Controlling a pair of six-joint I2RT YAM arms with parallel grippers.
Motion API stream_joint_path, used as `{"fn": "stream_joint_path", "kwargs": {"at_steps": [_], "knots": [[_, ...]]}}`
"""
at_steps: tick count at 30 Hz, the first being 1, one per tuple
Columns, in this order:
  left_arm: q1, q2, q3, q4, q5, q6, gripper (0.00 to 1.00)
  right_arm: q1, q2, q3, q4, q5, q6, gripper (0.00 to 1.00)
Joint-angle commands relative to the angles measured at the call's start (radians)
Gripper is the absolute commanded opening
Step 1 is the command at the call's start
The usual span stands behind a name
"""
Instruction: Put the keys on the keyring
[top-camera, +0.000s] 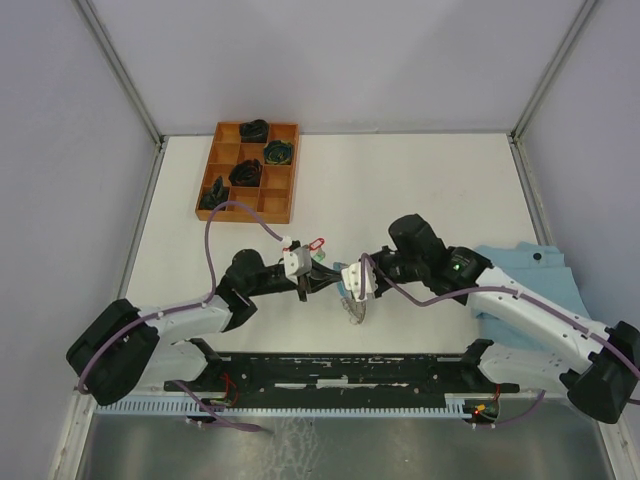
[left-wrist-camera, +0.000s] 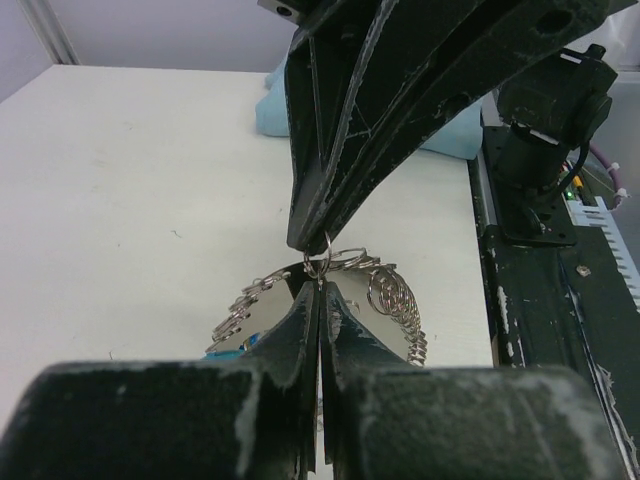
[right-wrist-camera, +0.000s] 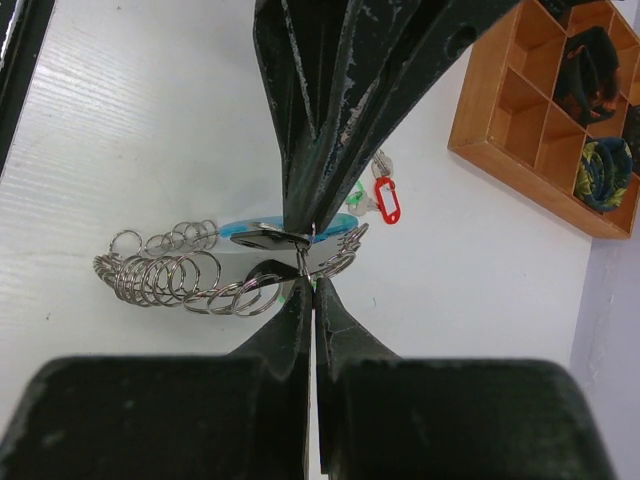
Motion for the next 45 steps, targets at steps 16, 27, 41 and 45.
{"fn": "stream_joint_path", "kwargs": {"at_steps": [16,27,41,45], "knots": [[0.026,0.099,-0.028,0.190,-0.035,-0.153,0.10,-0.073,-0.081,-0.084,0.410,-0.181,0.338,0.01],[0.026,0.109,-0.030,0.257,-0.106,-0.147,0.25,-0.082,-0.077,-0.157,0.547,-0.161,0.443,0.01],[0.026,-0.147,-0.133,0.165,-0.184,0.002,0.45,-0.107,-0.078,-0.170,0.551,-0.143,0.468,0.01],[0.026,-0.123,-0.113,0.196,-0.170,0.011,0.43,-0.107,-0.083,-0.173,0.543,-0.143,0.466,0.01]]}}
